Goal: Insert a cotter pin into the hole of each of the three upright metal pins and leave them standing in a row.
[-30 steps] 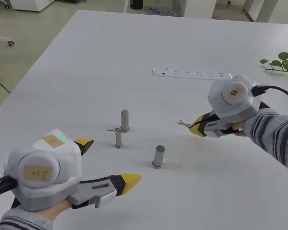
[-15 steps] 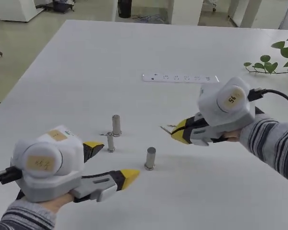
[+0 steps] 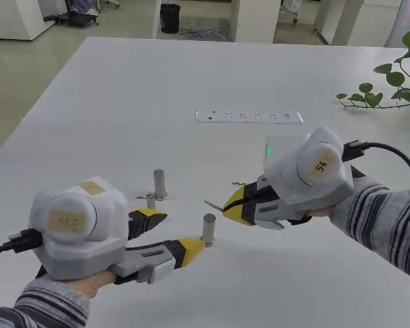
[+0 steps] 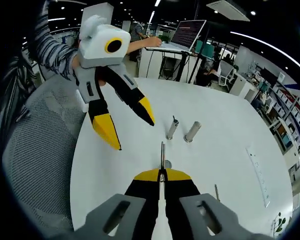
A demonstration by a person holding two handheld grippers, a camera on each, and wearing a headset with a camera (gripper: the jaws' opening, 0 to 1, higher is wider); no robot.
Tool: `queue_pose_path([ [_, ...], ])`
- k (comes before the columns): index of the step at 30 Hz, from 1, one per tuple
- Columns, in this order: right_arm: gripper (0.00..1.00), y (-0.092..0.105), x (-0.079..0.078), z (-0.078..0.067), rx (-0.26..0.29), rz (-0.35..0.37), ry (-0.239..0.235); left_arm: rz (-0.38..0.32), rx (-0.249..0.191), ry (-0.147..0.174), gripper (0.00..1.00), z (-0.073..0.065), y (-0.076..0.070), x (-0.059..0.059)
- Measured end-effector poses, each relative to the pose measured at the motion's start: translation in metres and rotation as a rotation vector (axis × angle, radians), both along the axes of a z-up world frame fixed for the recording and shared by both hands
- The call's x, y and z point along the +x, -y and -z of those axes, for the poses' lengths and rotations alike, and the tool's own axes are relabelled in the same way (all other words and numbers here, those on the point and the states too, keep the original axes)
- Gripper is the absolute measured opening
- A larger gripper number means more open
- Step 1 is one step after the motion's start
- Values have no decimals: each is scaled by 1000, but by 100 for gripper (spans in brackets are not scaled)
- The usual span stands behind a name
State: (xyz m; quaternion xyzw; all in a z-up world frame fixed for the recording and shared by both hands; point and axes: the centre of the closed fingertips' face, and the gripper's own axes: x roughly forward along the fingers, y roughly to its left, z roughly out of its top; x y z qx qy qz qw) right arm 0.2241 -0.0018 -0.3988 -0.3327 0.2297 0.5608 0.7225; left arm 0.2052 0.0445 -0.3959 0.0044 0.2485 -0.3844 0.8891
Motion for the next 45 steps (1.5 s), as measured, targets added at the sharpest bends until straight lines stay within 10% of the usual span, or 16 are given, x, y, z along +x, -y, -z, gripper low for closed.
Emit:
queue_pose_path([
  [13, 0, -9, -22, 4, -40, -99, 57, -31, -114, -124, 21, 1, 13, -7],
  [23, 0, -13, -32, 6, -65, -151, 87, -43, -188, -161, 10, -3, 17, -9],
  [38, 0, -14, -36, 9, -87, -179, 103, -25, -226, -204, 0, -2, 25, -15],
  [45, 0, -14, -38, 10, -89, -183, 95, 48, -173, -132, 0, -2, 27, -19],
])
